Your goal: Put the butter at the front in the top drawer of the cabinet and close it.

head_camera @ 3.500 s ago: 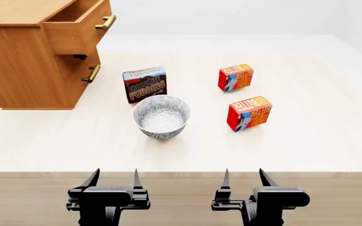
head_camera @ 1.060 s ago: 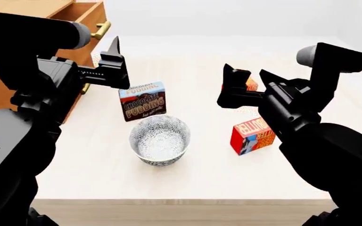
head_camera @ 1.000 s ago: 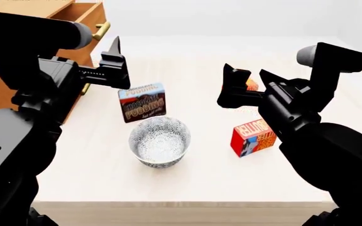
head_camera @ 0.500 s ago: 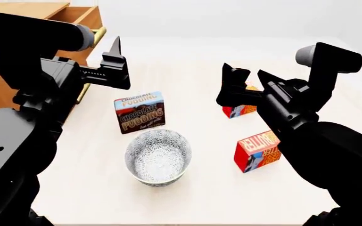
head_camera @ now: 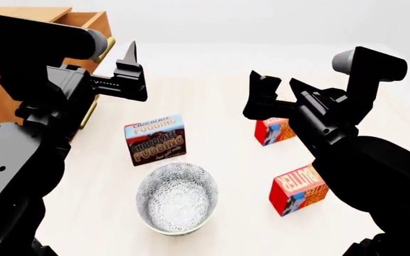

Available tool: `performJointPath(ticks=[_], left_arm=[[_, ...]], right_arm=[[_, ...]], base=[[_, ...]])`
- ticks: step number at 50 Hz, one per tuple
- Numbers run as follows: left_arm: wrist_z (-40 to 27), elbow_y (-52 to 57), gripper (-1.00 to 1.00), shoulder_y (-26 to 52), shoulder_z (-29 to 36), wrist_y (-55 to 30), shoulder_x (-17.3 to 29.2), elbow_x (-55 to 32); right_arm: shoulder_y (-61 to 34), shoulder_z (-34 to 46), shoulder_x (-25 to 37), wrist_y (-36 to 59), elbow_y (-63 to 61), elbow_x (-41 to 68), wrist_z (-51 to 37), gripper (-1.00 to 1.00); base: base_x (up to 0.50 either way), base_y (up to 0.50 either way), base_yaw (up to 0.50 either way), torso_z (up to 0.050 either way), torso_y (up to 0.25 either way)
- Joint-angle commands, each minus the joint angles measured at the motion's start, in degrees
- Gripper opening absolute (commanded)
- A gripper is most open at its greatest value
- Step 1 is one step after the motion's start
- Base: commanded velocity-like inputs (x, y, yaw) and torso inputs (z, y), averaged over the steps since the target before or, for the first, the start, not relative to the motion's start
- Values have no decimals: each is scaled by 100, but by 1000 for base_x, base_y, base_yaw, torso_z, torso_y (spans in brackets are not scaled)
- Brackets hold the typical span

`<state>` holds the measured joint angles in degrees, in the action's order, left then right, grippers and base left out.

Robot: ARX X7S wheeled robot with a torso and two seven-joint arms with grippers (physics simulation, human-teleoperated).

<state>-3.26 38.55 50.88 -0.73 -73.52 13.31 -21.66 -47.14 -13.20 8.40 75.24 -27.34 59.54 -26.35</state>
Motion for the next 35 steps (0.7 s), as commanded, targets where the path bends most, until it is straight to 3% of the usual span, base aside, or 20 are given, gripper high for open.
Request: performJointPath(ticks=[1,35], left_arm=[[-18,-12,100,-5,22,49,44,-21],[-94,113,100,0,51,-9,133,-142]], right_arm=[[13,43,34,-79,19,69,-45,100],[70,134,135,-217,60,286,-236,100]], base=[[164,0,0,0,0],[168,0,0,0,0]])
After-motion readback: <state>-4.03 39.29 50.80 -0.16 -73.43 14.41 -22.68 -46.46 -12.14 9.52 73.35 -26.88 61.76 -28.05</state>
